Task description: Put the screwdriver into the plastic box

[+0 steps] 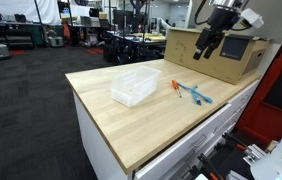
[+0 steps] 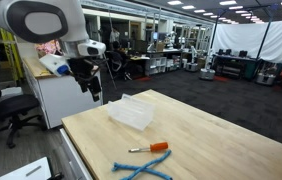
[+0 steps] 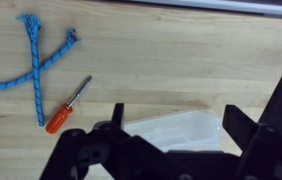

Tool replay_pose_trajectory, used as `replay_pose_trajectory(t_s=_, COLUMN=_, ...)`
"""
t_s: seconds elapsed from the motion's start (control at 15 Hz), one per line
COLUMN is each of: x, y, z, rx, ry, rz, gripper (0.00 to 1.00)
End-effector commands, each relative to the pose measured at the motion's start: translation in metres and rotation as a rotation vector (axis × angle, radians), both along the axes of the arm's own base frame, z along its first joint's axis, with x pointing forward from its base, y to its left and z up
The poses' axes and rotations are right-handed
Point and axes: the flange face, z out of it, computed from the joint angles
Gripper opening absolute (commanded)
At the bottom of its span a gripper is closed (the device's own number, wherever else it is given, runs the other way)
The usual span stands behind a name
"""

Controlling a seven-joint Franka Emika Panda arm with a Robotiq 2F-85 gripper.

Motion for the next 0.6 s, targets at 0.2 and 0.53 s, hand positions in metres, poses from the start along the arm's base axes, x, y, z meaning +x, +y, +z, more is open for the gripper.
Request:
replay_pose_trajectory(t_s=0.2, x=0.073, y=-0.056, z=-0.061, rx=0.06, ry=0.068, rz=-0.366, gripper=1.0)
replay_pose_trajectory(t_s=0.53, x=0.122, y=-0.092, z=-0.086, rx=0.098, ry=0.076, rz=-0.605, gripper=1.0)
